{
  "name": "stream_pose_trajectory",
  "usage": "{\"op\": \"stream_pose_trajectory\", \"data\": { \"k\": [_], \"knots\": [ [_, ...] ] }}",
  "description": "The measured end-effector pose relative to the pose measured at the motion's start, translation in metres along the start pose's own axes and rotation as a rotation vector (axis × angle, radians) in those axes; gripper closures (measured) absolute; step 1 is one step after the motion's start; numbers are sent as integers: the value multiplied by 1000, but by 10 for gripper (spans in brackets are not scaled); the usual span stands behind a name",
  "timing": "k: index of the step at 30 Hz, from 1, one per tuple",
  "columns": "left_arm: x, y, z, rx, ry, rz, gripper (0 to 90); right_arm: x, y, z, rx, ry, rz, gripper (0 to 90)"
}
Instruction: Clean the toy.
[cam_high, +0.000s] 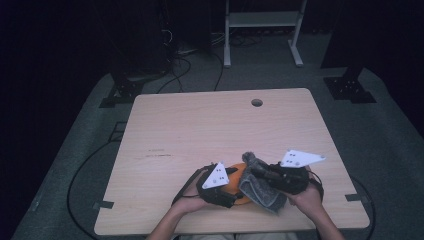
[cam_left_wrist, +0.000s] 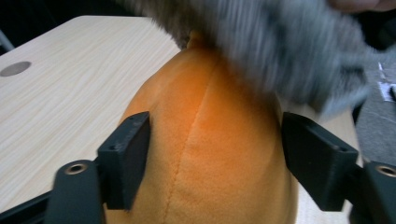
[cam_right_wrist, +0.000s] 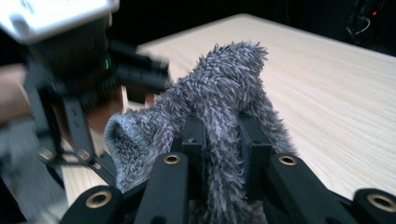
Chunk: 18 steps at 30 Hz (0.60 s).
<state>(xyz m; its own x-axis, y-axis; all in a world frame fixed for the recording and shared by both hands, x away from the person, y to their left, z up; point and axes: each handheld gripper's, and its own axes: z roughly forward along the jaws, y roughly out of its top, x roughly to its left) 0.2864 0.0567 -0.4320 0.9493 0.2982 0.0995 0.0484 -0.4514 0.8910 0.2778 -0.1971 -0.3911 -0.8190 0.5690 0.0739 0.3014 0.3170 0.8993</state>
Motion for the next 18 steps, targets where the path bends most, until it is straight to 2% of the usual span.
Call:
{"op": "stream_pose_trajectory", "data": {
  "k": [2, 5, 6, 9, 11, 13, 14, 16, 18],
  "knots": [
    [4, -1, -6, -22, -17, -3, 195, -1, -5, 4, 28, 7, -10, 749],
    [13, -2, -14, -50, -3, -54, 131, -5, -9, -1, 33, 2, 4, 749],
    [15, -4, -14, -48, -3, -69, 125, -7, -10, -2, 31, 1, 9, 749],
    [18, -9, -6, 6, -15, -87, 105, -10, -12, -3, 26, 18, 23, 748],
    [18, -12, -3, -3, -21, -94, 117, -14, -13, -3, 28, 19, 22, 747],
    [18, -13, -3, -8, -27, -99, 133, -23, -17, -5, 30, 11, 48, 747],
    [17, -14, -2, -10, -32, -99, 135, -28, -20, -7, 29, 6, 69, 747],
    [13, -16, 0, 1, -39, -51, 136, -37, -26, -12, 32, -13, 111, 748],
    [11, -15, 1, 10, -16, -34, 146, -41, -29, -18, 36, -34, 125, 749]
  ]
}}
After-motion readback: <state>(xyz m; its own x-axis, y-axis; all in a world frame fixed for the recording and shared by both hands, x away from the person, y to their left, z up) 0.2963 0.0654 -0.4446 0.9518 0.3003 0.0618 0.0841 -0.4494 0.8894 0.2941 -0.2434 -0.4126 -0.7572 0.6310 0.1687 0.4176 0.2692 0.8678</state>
